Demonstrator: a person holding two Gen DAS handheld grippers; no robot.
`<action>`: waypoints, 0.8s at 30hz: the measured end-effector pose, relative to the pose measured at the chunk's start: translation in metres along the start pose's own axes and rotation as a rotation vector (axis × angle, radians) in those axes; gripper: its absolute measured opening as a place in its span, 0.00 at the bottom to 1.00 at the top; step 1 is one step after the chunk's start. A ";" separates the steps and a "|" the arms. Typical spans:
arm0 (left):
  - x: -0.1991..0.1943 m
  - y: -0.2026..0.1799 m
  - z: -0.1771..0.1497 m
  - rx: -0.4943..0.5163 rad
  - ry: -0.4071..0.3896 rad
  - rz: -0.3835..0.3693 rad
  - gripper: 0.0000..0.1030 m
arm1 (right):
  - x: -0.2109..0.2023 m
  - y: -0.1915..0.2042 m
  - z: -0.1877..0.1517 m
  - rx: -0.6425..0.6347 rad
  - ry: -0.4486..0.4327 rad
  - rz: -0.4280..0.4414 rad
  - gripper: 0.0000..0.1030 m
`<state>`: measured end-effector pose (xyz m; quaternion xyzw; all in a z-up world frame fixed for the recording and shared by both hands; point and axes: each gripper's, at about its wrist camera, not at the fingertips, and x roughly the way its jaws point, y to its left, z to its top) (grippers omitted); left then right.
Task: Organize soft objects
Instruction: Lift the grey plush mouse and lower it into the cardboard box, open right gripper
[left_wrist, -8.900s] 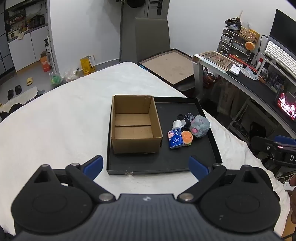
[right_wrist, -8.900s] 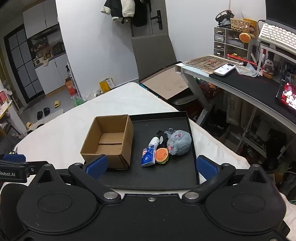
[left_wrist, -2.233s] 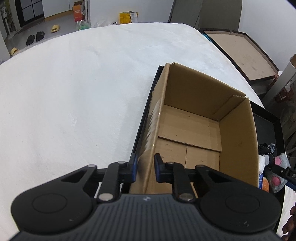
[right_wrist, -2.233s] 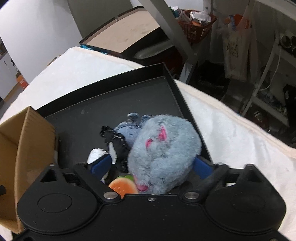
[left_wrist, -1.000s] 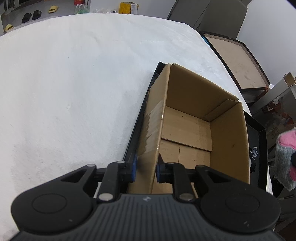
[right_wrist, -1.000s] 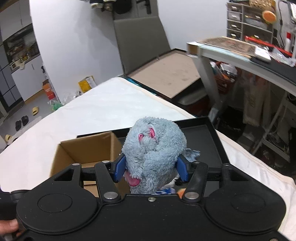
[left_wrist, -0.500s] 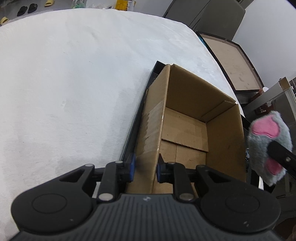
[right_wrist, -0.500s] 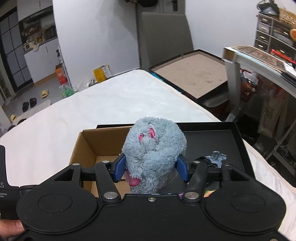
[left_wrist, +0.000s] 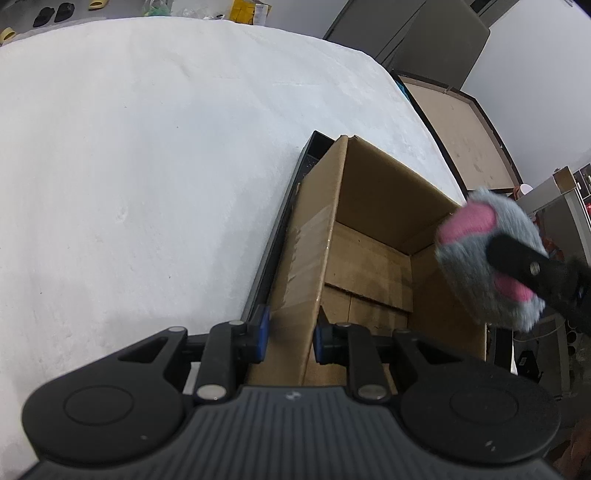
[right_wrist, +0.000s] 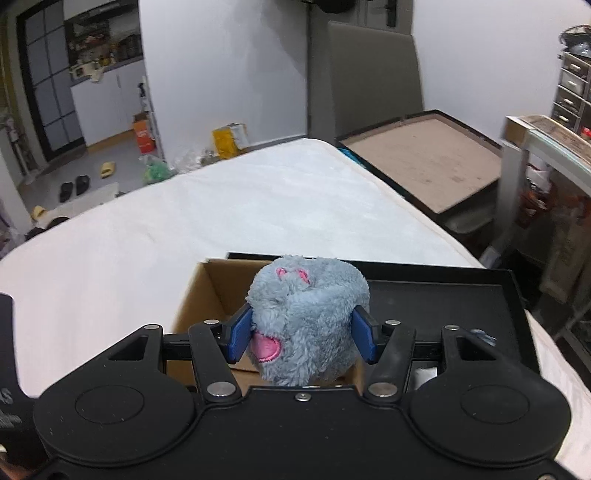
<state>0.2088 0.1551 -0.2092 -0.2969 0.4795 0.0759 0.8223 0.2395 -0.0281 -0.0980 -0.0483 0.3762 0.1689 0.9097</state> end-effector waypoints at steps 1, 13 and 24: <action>0.000 0.000 0.000 0.000 0.000 -0.001 0.20 | 0.001 0.002 0.001 -0.002 -0.002 0.009 0.53; -0.003 -0.004 0.001 -0.006 -0.005 0.011 0.22 | 0.002 0.001 0.010 0.061 -0.023 0.073 0.88; -0.006 -0.015 -0.004 0.028 0.015 0.046 0.40 | -0.025 -0.054 -0.014 0.108 -0.029 -0.006 0.91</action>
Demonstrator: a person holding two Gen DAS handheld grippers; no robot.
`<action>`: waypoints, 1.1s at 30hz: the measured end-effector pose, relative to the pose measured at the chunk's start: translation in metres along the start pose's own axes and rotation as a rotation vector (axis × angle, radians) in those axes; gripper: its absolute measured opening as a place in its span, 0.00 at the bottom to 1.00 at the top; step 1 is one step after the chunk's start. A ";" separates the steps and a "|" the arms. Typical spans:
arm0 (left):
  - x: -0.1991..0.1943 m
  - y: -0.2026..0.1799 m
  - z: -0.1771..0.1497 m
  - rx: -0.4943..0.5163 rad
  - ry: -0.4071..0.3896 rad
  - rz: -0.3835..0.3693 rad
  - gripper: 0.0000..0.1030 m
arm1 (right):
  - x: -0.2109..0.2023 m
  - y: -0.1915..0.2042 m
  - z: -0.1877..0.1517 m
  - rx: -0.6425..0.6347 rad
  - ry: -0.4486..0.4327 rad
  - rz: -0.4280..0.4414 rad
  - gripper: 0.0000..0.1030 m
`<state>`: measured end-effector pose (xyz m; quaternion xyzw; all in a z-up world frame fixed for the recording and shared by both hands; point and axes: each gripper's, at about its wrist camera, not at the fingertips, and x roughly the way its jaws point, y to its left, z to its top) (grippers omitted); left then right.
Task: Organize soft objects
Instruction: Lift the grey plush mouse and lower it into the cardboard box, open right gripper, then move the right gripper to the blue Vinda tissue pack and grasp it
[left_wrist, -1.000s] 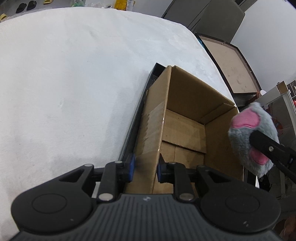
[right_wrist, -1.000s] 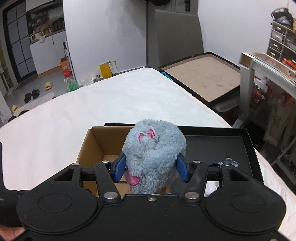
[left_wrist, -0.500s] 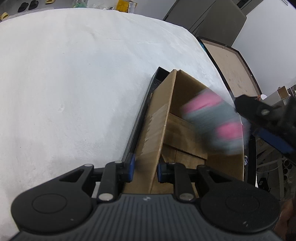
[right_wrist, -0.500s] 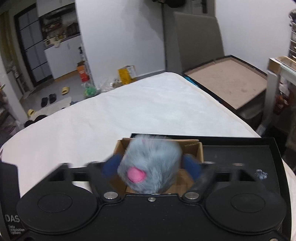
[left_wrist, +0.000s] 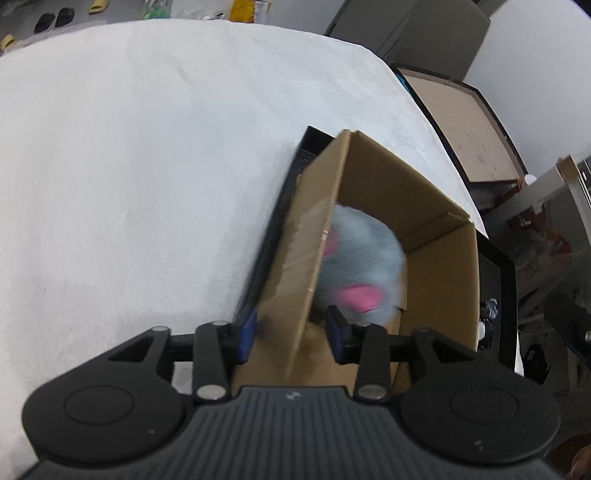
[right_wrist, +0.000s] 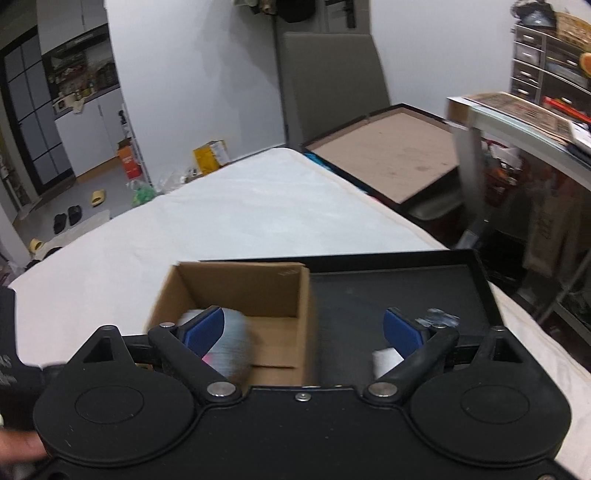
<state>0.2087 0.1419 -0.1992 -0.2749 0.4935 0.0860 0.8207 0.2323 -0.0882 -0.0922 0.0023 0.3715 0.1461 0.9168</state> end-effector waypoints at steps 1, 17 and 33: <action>-0.002 -0.002 -0.001 0.005 -0.001 0.004 0.42 | -0.002 -0.005 -0.002 0.002 0.001 -0.007 0.91; -0.009 -0.030 -0.008 0.067 -0.017 0.067 0.65 | -0.006 -0.084 -0.031 0.099 0.077 -0.038 0.88; 0.007 -0.043 -0.011 0.091 -0.004 0.133 0.71 | 0.032 -0.102 -0.070 0.125 0.229 0.058 0.65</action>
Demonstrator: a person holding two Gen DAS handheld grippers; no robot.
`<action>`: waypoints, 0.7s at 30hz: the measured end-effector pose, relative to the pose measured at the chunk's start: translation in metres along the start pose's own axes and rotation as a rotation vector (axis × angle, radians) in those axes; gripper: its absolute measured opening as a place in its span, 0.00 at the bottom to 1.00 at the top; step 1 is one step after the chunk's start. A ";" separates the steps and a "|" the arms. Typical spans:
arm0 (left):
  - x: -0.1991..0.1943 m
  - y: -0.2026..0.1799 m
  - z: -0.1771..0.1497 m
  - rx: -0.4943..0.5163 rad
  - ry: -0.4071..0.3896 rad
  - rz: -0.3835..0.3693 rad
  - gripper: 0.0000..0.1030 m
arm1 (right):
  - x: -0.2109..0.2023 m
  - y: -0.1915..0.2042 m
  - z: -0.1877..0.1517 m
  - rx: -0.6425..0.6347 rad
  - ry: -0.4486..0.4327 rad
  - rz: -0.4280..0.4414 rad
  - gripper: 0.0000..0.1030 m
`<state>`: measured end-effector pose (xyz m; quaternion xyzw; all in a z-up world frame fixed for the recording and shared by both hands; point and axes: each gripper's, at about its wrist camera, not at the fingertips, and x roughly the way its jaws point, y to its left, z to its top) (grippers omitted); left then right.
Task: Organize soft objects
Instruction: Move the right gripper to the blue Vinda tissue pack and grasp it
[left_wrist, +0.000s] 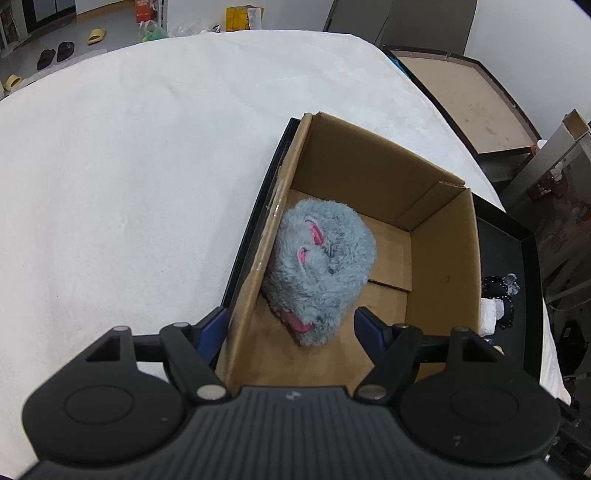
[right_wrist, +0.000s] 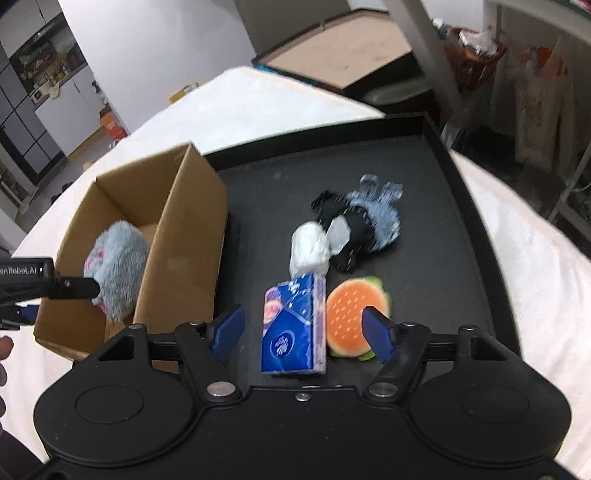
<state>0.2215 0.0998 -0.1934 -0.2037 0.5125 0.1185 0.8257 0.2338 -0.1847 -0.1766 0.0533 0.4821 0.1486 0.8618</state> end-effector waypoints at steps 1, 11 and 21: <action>0.001 0.000 0.000 -0.001 0.001 0.002 0.71 | 0.004 0.001 -0.001 0.000 0.012 0.006 0.63; 0.007 0.003 0.002 -0.011 0.013 0.001 0.71 | 0.029 -0.001 -0.016 0.044 0.112 0.023 0.57; 0.005 0.006 0.003 -0.018 0.015 -0.009 0.71 | 0.041 -0.011 -0.021 0.108 0.144 0.032 0.47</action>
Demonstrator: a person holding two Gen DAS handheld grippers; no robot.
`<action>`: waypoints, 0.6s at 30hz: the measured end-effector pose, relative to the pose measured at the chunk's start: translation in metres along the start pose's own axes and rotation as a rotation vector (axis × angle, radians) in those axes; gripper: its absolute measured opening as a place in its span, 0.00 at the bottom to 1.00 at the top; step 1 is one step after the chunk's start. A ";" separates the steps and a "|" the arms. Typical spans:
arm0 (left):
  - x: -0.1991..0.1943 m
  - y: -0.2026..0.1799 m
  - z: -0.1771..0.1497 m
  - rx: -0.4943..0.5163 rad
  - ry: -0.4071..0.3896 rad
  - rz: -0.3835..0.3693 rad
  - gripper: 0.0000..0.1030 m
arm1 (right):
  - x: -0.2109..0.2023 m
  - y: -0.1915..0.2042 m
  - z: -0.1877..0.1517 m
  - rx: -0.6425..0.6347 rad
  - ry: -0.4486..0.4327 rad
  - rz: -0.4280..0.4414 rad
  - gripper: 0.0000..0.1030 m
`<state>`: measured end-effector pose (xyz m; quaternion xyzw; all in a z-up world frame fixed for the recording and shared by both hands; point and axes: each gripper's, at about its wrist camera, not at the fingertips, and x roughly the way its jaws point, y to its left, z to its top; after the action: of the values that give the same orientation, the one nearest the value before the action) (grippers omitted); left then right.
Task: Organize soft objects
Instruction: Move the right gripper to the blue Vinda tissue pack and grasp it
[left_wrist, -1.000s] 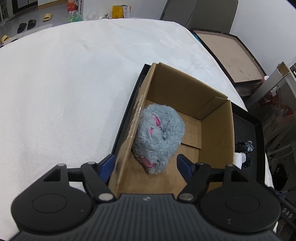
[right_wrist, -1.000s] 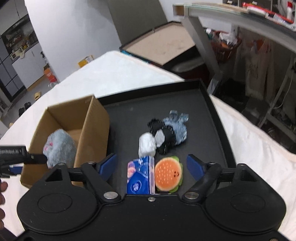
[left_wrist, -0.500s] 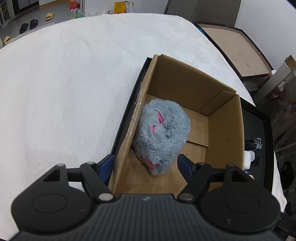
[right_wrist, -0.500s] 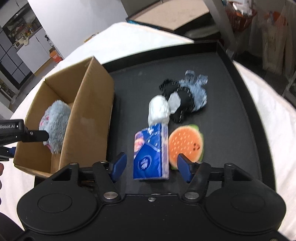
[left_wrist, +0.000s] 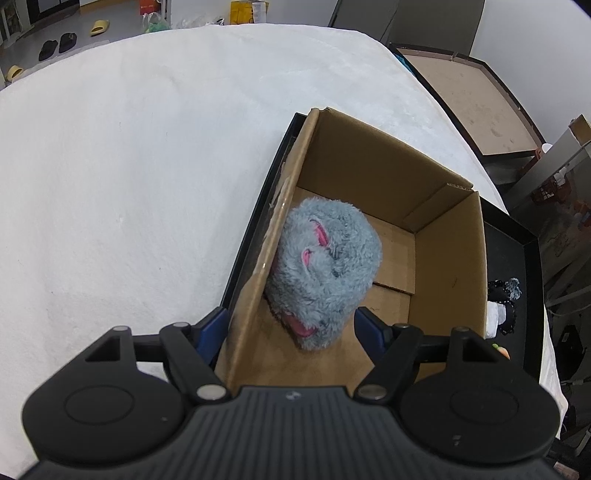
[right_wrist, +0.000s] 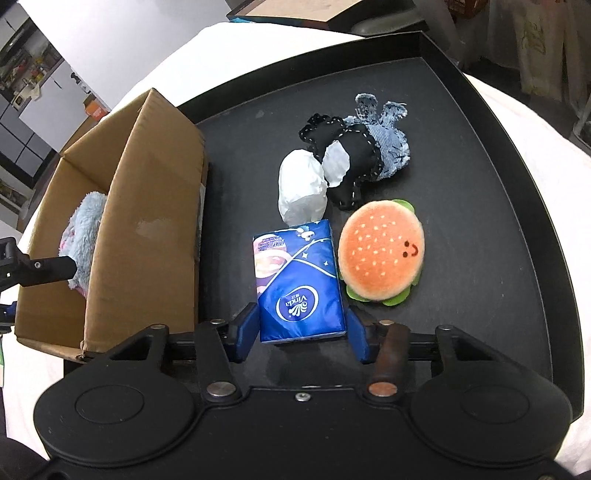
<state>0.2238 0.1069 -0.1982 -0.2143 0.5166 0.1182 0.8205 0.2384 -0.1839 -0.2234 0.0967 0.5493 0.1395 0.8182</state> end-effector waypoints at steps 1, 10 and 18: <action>0.000 0.000 0.000 0.000 0.000 -0.001 0.71 | -0.001 0.000 0.000 -0.004 0.000 -0.002 0.46; -0.006 0.004 -0.002 0.000 -0.003 -0.016 0.71 | -0.001 0.018 0.001 -0.064 -0.001 -0.070 0.53; -0.006 0.006 0.000 -0.013 -0.002 -0.035 0.71 | 0.007 0.030 -0.002 -0.123 -0.006 -0.123 0.48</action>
<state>0.2188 0.1119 -0.1939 -0.2287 0.5112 0.1074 0.8215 0.2348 -0.1535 -0.2207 0.0126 0.5421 0.1220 0.8313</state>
